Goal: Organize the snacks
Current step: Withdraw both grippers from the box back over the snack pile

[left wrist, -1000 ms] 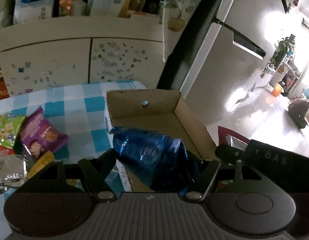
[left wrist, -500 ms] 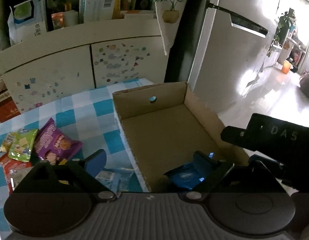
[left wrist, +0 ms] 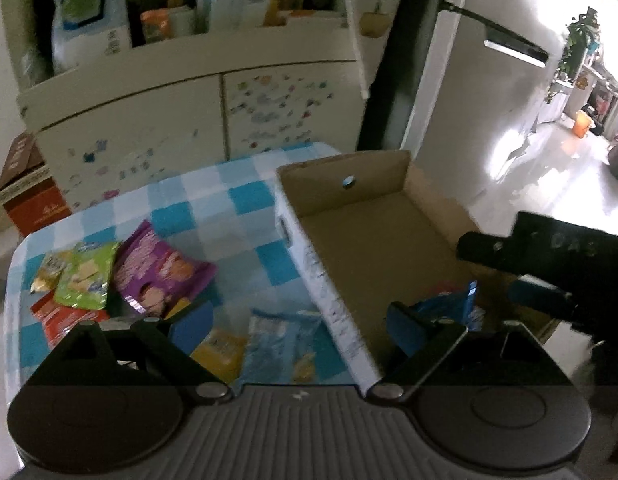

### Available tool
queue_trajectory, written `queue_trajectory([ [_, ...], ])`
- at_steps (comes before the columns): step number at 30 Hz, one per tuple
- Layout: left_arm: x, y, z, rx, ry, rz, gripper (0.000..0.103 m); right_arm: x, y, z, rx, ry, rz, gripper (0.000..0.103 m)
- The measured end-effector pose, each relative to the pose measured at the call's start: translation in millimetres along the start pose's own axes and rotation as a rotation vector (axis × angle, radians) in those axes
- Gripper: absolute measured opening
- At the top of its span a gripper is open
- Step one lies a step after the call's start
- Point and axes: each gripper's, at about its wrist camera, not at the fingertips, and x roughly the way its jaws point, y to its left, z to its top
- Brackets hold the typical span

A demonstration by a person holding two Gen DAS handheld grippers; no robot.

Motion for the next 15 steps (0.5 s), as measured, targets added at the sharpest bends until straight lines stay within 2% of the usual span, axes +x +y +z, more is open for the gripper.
queue_trajectory([
  [9, -8.9, 57.6, -9.2, -0.053, 0.046, 0.044, 0.096, 5.2, 20.4, -9.5, -0.082, 0.016, 0.032, 0.075],
  [15, -11.4, 101.4, -10.5, -0.087, 0.065, 0.087, 0.096, 4.4, 38.5, -16.6, -0.157, 0.017, 0.106, 0.075],
])
